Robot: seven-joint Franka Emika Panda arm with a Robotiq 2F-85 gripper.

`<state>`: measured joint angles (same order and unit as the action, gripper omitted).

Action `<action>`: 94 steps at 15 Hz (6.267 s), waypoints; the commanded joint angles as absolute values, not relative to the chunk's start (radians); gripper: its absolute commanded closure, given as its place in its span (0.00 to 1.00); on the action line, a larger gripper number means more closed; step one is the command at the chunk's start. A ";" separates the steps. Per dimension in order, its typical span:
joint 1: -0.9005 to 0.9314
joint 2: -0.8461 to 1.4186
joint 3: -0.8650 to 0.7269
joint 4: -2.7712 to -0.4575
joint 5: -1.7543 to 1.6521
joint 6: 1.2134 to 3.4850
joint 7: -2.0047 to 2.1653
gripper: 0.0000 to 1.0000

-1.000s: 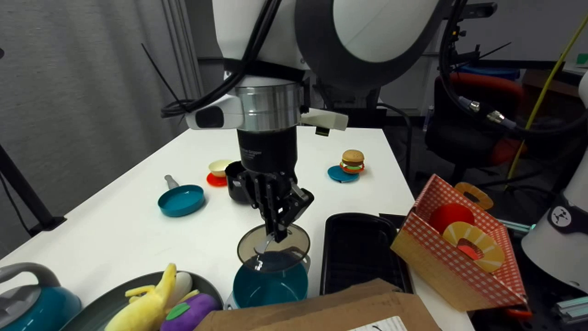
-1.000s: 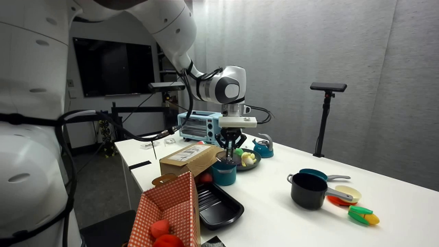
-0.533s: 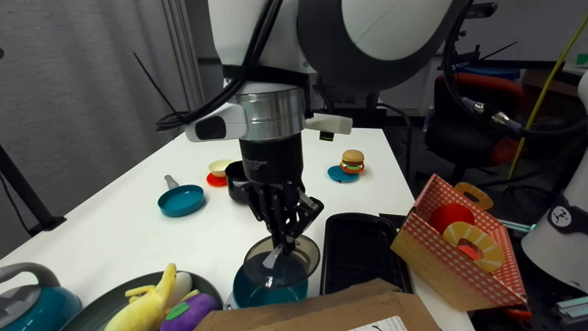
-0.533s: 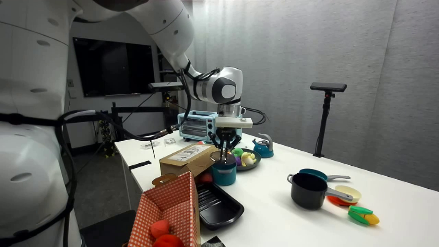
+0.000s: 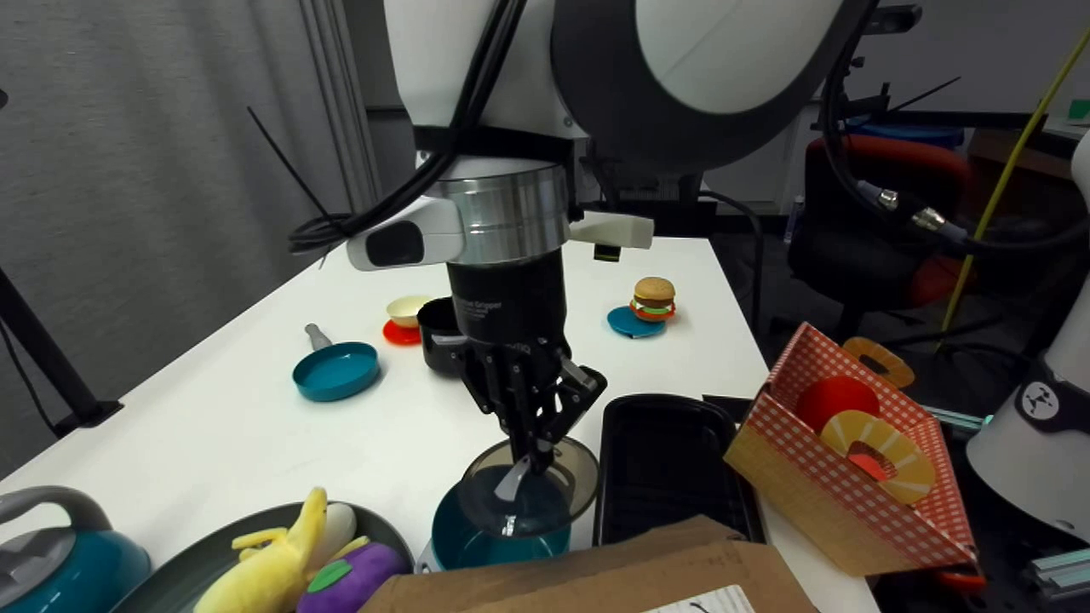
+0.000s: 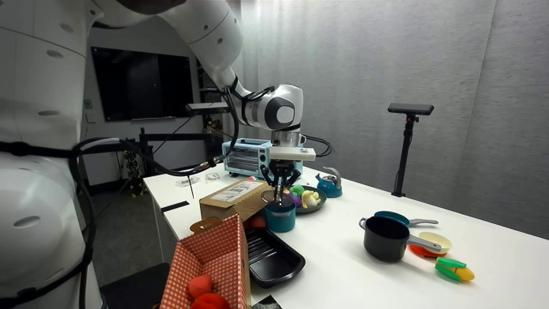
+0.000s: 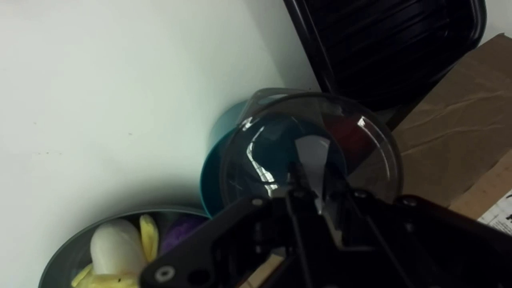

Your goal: Transfer the lid from the black pot to the green pot

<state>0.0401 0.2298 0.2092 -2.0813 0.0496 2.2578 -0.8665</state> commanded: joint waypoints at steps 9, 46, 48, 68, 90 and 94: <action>0.057 0.261 0.207 -2.062 0.064 2.273 -0.905 0.96; -0.002 0.184 0.158 -2.092 0.083 2.279 -0.933 0.00; -0.008 0.169 0.138 -2.099 0.080 2.287 -0.919 0.00; -0.012 0.064 0.019 -2.232 -0.044 2.515 -0.328 0.01; -0.011 -0.249 0.002 -2.299 -0.057 2.017 -0.160 0.01; -0.012 -0.322 -0.003 -2.367 -0.055 2.015 -0.153 0.00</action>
<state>-0.0137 -0.2336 0.0051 -2.2970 -0.0381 2.0354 -0.1807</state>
